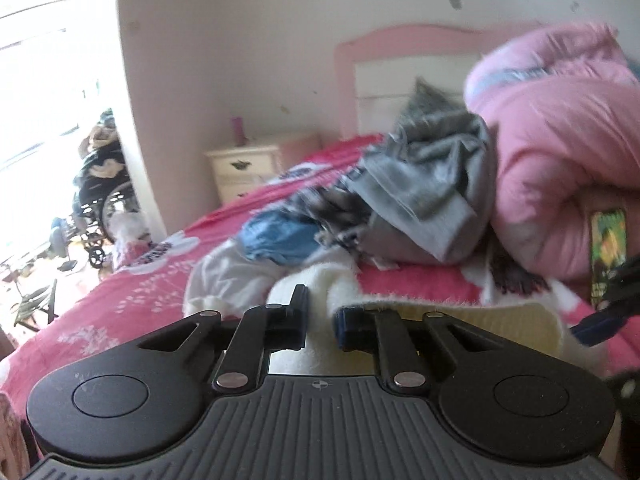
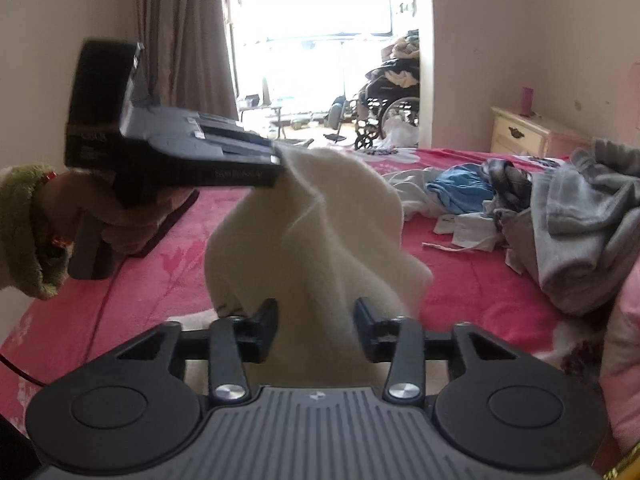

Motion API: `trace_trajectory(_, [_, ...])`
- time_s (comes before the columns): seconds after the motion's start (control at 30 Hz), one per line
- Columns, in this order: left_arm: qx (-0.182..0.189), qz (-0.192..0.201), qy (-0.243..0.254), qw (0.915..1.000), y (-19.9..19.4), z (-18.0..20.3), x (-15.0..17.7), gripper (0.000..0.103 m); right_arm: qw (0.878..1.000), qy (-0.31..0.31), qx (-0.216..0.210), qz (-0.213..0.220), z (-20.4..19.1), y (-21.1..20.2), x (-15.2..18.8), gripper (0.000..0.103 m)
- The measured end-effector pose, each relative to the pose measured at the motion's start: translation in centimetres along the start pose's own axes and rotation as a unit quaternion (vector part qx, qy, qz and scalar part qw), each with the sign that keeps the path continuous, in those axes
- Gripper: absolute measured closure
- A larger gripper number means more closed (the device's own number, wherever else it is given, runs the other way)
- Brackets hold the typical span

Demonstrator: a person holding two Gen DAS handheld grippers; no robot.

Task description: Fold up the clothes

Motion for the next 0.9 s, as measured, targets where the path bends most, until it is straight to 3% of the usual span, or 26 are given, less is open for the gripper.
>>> trace_trajectory(0.07, [-0.007,0.008,-0.015,0.9998,-0.3,-0.6,-0.2,0.09,1.0,-0.016,-0.001,-0.007,-0.4,0.7,0.0,0.044])
trace_trajectory(0.17, [-0.011,0.02,-0.038,0.999,-0.6,-1.4,-0.3,0.09,0.999,-0.029,0.031,-0.017,-0.6,2.1,0.4,0.048])
trace_trajectory(0.27, [-0.015,0.03,-0.061,0.9976,-0.7,-2.0,-0.3,0.09,0.996,-0.032,0.081,-0.016,-0.3,3.1,0.3,0.079])
trace_trajectory(0.37, [-0.025,0.043,-0.094,0.9943,-1.2,-2.8,-0.5,0.091,0.991,-0.026,0.132,0.015,-0.2,2.5,-1.0,0.087])
trace_trajectory(0.57, [-0.055,0.098,-0.144,0.9832,-5.0,-5.1,-3.3,0.091,0.965,-0.06,0.229,0.109,-1.7,-1.3,-5.9,0.09])
trace_trajectory(0.8, [-0.091,0.185,-0.152,0.9666,-12.3,-6.9,-9.5,0.091,0.936,-0.102,0.258,0.219,-3.7,-7.6,-12.8,0.091])
trace_trajectory(0.83, [-0.098,0.2,-0.146,0.9639,-13.5,-6.9,-10.5,0.097,0.931,-0.108,0.26,0.234,-4.0,-8.6,-13.8,0.091])
trace_trajectory(0.9, [-0.11,0.227,-0.135,0.9583,-16.0,-7.0,-12.5,0.097,0.923,-0.113,0.257,0.262,-4.1,-10.6,-15.7,0.091])
Point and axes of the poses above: each gripper's, at about its wrist camera, not at the fingertips, and y roughly the way its jaws point, z to its right, x to its underside, the point moved 7 cm from there along y, roughly the way its jaws point, and after that the axes turned 8 degrees about -z, right-handed, at the moved point
